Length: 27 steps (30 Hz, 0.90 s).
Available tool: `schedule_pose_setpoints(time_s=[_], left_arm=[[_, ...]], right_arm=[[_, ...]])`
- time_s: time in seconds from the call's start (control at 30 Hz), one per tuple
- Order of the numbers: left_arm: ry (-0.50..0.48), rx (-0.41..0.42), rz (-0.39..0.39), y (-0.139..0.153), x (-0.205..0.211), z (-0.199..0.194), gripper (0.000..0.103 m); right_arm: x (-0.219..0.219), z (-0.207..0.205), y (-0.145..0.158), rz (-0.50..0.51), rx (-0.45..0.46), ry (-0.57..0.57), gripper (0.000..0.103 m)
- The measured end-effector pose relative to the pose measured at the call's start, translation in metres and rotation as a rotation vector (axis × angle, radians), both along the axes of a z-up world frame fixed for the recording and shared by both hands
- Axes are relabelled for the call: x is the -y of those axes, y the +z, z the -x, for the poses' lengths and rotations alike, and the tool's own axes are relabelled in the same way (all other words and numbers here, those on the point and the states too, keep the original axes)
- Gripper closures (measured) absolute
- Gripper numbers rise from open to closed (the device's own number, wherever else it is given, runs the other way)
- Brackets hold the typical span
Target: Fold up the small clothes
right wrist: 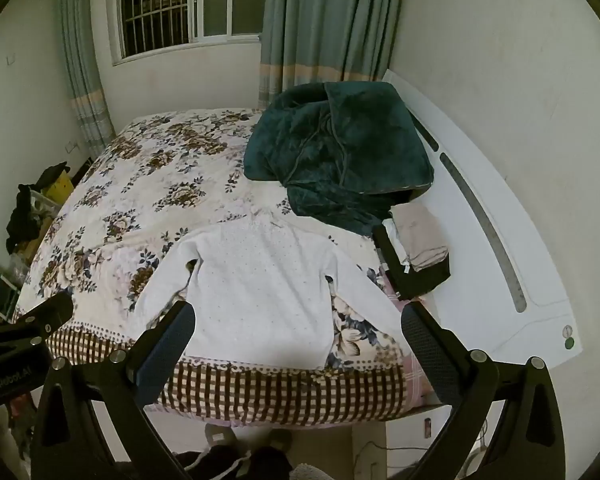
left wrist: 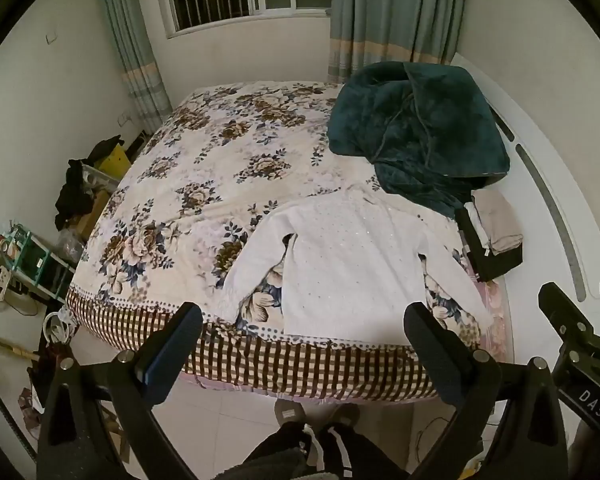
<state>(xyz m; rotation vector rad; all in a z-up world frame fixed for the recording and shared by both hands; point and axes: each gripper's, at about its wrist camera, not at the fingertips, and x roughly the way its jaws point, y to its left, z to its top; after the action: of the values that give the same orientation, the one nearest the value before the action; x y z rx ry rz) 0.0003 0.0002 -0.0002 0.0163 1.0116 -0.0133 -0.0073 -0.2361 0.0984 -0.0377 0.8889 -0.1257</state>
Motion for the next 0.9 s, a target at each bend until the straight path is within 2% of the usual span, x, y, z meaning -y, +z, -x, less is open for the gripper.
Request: schedule_pose_setpoints(time_s=[0.43, 0.9], left_arm=[[0.004, 0.012, -0.003, 0.0, 0.0, -0.001, 0.0], [-0.009, 0.023, 0.0, 0.014, 0.006, -0.005, 0.0]], right_arm=[[0.001, 0.0, 0.003, 0.007, 0.004, 0.0, 0.0], [0.002, 0.003, 0.006, 0.005, 0.006, 0.002, 0.0]])
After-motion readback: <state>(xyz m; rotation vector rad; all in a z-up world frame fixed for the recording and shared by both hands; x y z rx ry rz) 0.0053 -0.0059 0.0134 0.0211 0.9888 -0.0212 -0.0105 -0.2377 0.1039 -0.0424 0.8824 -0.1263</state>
